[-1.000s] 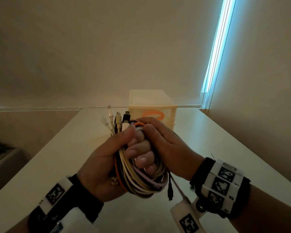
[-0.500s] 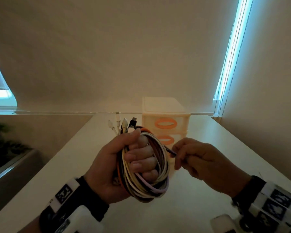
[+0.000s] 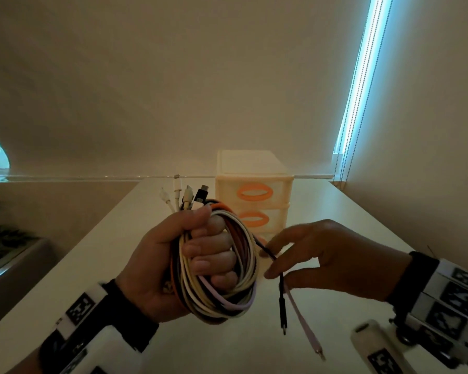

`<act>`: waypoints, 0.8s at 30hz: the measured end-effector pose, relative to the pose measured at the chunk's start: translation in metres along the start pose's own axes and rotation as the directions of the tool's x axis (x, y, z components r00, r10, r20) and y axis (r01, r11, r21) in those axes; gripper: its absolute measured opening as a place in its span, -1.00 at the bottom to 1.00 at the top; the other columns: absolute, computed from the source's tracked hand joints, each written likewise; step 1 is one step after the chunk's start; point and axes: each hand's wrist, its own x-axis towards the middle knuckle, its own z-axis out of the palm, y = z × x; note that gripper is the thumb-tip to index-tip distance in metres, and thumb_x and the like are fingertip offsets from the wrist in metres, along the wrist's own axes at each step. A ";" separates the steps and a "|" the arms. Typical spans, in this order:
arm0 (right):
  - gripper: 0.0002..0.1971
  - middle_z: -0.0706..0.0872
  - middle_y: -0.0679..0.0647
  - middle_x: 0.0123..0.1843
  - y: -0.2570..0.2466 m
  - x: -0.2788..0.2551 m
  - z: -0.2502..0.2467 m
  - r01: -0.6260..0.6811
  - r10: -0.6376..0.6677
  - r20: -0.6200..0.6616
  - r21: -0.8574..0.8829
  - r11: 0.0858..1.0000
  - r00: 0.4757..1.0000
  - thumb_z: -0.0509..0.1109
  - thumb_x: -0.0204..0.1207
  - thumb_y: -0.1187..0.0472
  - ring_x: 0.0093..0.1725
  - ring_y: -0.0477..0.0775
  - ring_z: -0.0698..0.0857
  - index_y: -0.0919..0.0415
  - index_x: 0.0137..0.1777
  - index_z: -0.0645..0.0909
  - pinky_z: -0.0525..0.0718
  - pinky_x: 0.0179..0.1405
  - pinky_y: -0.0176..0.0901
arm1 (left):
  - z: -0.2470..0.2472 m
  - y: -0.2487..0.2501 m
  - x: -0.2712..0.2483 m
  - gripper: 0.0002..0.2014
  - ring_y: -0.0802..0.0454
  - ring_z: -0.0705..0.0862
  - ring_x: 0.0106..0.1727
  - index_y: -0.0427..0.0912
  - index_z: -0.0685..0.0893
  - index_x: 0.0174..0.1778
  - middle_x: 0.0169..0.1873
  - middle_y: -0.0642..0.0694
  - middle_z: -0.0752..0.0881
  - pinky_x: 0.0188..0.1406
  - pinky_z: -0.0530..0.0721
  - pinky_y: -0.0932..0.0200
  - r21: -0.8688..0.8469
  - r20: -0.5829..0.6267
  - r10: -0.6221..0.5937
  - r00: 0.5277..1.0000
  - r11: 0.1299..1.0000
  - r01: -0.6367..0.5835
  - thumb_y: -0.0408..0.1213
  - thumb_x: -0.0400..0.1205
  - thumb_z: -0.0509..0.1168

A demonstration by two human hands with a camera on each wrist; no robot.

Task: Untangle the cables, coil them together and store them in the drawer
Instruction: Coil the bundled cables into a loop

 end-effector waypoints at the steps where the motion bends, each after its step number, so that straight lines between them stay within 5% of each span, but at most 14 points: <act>1: -0.75 0.67 -0.27 0.30 0.001 -0.002 0.001 0.017 -0.016 -0.047 0.025 1.000 0.999 0.59 0.48 0.02 0.32 -0.14 0.68 -0.19 0.16 0.83 0.72 0.19 -0.18 | 0.000 0.001 0.000 -0.71 0.12 0.35 -0.43 -0.05 0.30 -0.27 -0.47 0.08 0.36 -0.21 0.41 0.12 -0.006 0.000 0.002 1.000 1.000 -0.002 -0.14 0.79 0.08; 7: -0.86 0.73 -0.08 0.24 -0.004 -0.006 0.021 0.199 -0.088 -0.427 0.223 0.954 0.900 0.60 0.45 -0.06 0.29 0.13 0.72 -0.20 0.00 0.84 0.76 0.19 0.01 | 0.001 0.004 0.000 -0.72 0.12 0.38 -0.42 -0.04 0.37 -0.27 -0.47 0.09 0.37 -0.16 0.51 0.14 -0.039 0.002 0.033 0.999 0.999 -0.033 -0.13 0.78 0.09; 12: -0.84 0.85 -0.02 -0.02 -0.016 0.003 0.041 0.297 -0.090 -0.596 0.260 0.919 0.798 0.64 0.42 0.09 0.12 0.11 0.80 0.16 -0.09 0.86 0.77 0.10 0.02 | 0.002 0.002 0.001 -0.69 0.03 0.63 -0.22 -0.13 0.50 -0.27 -0.45 0.00 0.53 0.06 0.56 0.07 -0.072 -0.054 0.078 0.995 0.994 -0.082 -0.13 0.79 0.13; 15: -0.84 0.85 0.06 -0.12 -0.018 0.009 0.056 0.278 0.034 -0.676 0.348 0.896 0.736 0.67 0.35 0.12 -0.09 0.20 0.84 0.19 -0.18 0.84 0.79 -0.06 0.21 | -0.004 0.000 0.000 -0.67 -0.12 0.73 0.21 -0.20 0.61 -0.23 -0.20 -0.13 0.74 0.47 0.49 -0.11 -0.040 -0.146 0.112 0.983 0.992 -0.119 -0.12 0.80 0.20; 18: -0.85 0.82 -0.09 -0.20 -0.022 0.012 0.062 0.237 0.031 -0.721 0.268 0.934 0.692 0.66 0.37 0.08 -0.22 0.03 0.80 0.13 -0.21 0.82 0.76 -0.19 -0.13 | -0.005 0.000 0.001 -0.62 -0.24 0.45 0.63 -0.29 0.65 -0.17 0.32 -0.34 0.71 0.66 0.25 -0.21 0.014 -0.203 0.155 0.967 0.988 -0.155 -0.14 0.84 0.13; 21: -0.85 0.73 -0.08 -0.20 -0.028 0.013 0.062 0.245 -0.043 -0.736 0.168 0.955 0.676 0.59 0.47 0.00 -0.24 -0.01 0.76 0.06 -0.12 0.81 0.72 -0.27 -0.19 | 0.002 0.005 0.003 -0.61 -0.29 0.27 0.72 -0.32 0.62 -0.14 0.64 -0.41 0.38 0.72 0.12 -0.24 0.056 -0.249 0.161 0.955 0.987 -0.152 -0.16 0.86 0.07; 24: -0.81 0.67 -0.08 -0.19 -0.030 0.016 0.063 0.171 -0.068 -0.728 0.069 0.983 0.682 0.55 0.51 0.01 -0.24 -0.09 0.71 0.13 -0.17 0.82 0.66 -0.28 -0.28 | 0.001 0.004 0.002 -0.63 -0.29 0.27 0.72 -0.29 0.65 -0.13 0.66 -0.38 0.35 0.73 0.10 -0.27 0.062 -0.201 0.110 0.973 0.993 -0.100 -0.17 0.85 0.07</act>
